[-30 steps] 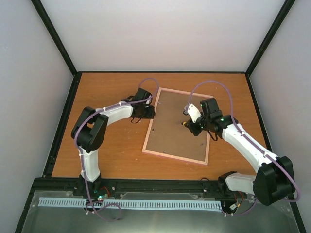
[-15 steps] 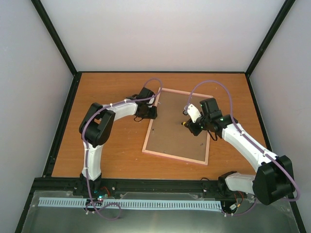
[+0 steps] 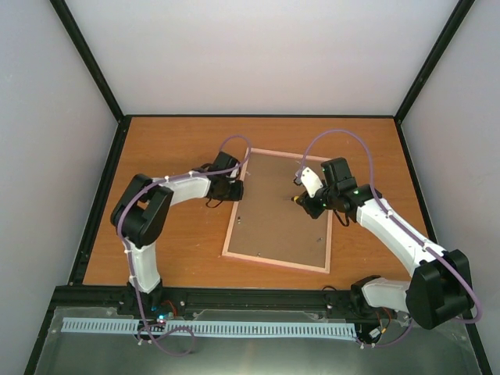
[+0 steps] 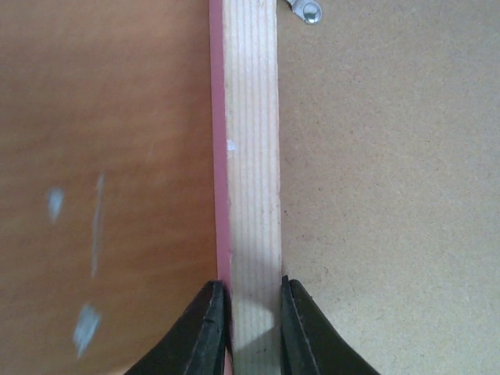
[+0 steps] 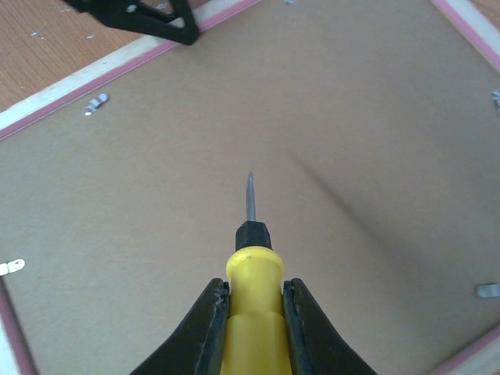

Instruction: Take the photo out of the frame

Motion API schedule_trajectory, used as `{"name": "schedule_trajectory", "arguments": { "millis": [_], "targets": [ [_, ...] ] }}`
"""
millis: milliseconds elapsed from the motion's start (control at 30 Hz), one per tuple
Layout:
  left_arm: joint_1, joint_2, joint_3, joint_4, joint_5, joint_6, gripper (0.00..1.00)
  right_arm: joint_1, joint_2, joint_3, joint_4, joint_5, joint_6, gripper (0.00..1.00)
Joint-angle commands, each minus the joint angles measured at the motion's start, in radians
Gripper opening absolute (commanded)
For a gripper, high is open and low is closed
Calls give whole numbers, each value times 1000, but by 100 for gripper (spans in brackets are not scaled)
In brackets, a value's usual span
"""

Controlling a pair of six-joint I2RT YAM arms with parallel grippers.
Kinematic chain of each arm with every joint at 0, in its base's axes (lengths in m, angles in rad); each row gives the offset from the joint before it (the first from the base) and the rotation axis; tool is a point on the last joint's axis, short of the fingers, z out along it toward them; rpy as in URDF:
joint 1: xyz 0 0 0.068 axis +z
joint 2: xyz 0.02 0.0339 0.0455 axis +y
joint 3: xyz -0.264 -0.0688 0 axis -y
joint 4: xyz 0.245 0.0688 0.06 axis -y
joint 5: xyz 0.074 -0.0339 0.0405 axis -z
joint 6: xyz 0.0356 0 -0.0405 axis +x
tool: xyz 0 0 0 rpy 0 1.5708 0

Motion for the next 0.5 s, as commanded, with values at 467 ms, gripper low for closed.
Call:
{"name": "schedule_trajectory", "arguments": {
  "millis": [467],
  "targets": [
    [5,-250,-444,106,25,-126,1,15,146,126,-20,-93,-9,3]
  ]
}}
